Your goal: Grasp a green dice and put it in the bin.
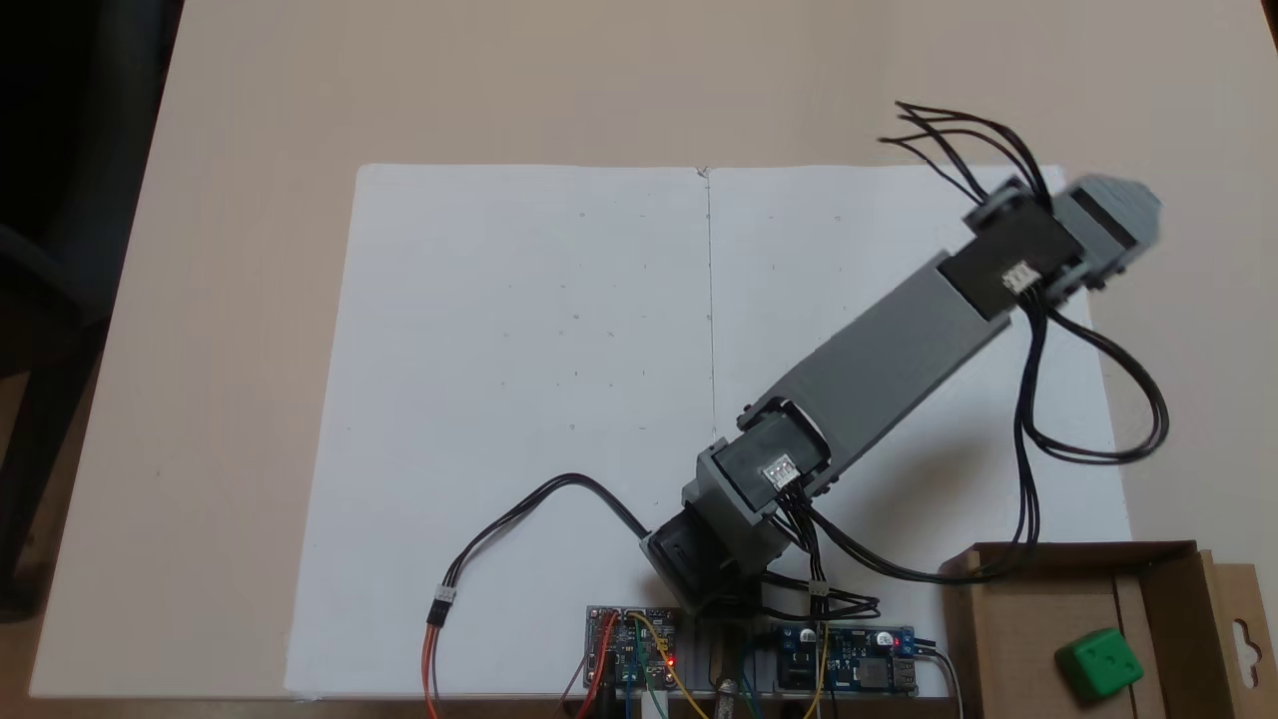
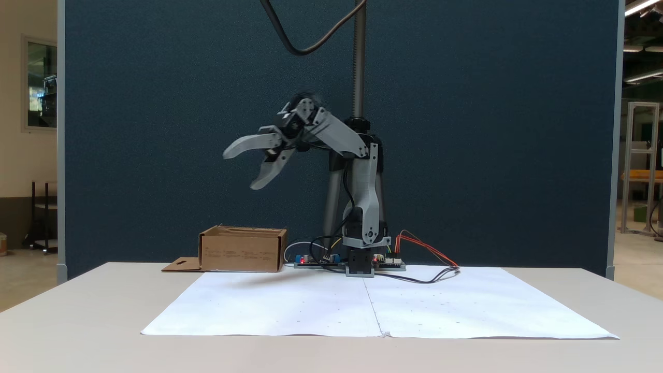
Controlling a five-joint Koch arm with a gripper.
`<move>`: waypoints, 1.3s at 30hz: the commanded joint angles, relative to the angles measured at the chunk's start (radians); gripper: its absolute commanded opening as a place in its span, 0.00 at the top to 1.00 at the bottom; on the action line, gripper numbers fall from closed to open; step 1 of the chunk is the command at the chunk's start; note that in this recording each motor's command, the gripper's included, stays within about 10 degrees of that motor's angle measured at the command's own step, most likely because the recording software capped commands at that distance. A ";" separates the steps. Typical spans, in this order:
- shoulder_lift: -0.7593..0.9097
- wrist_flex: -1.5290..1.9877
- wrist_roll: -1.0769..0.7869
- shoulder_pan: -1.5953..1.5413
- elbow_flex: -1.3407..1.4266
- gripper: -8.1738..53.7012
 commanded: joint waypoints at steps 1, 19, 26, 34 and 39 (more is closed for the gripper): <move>0.064 -0.032 0.075 -0.106 -0.066 0.16; 0.166 -0.202 0.100 -0.870 0.193 0.16; 0.341 -0.466 0.094 -0.890 0.652 0.17; 0.479 -0.768 0.097 -0.884 0.979 0.17; 0.554 -0.945 0.097 -0.882 1.078 0.17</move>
